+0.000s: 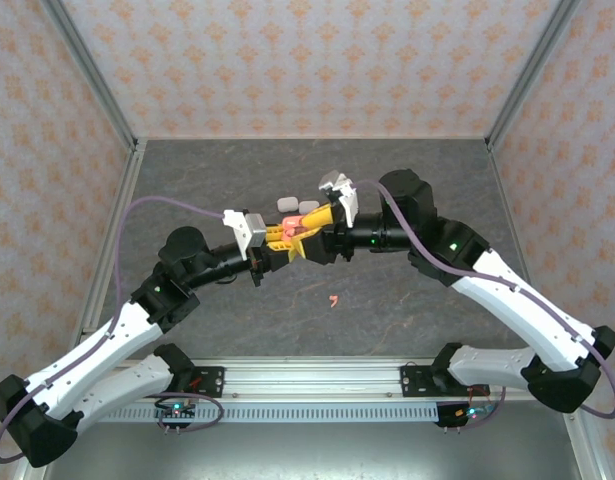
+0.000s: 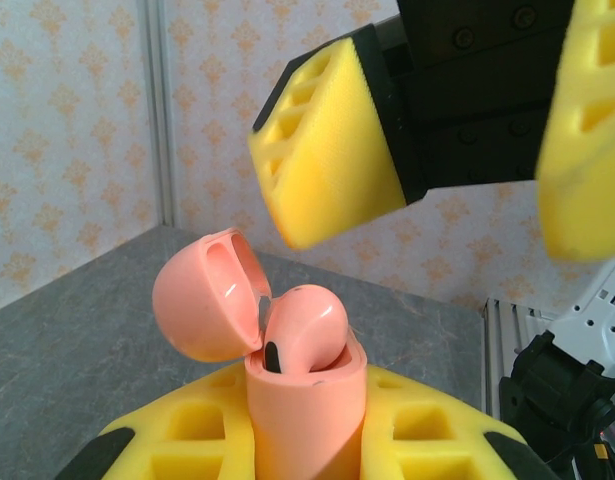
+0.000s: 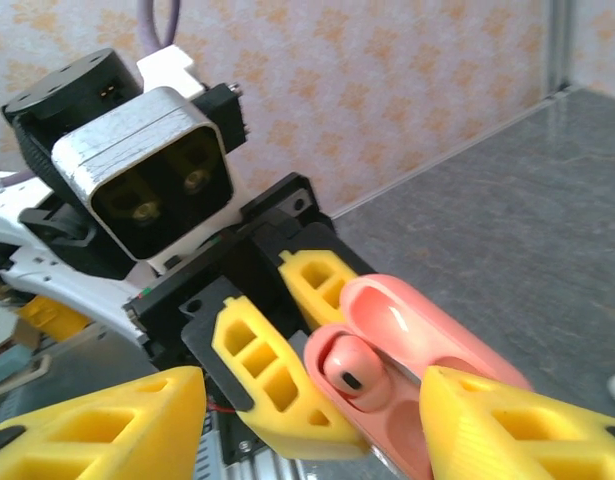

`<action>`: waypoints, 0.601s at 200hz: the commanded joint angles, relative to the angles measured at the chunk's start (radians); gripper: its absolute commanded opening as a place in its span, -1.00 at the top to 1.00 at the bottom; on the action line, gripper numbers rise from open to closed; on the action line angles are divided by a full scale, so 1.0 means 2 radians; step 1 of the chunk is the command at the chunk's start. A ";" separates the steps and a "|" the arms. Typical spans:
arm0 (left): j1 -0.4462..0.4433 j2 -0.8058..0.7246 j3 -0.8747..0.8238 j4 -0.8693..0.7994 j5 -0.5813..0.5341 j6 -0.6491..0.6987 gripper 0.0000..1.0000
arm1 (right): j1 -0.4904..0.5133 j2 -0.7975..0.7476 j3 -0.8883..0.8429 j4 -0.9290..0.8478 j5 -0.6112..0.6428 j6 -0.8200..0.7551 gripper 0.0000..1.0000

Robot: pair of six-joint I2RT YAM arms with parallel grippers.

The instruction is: Insert the wireless bluetooth earbuds into the charging case

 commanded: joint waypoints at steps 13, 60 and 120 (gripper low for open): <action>-0.003 -0.007 0.013 -0.010 -0.009 0.006 1.00 | -0.001 -0.057 -0.010 -0.013 0.111 -0.003 -0.28; -0.003 -0.027 -0.002 -0.023 -0.020 0.001 1.00 | -0.020 -0.081 -0.059 -0.063 0.197 0.047 -0.34; -0.003 -0.051 -0.016 -0.032 -0.034 -0.001 1.00 | -0.034 -0.071 -0.148 -0.093 0.249 0.127 -0.42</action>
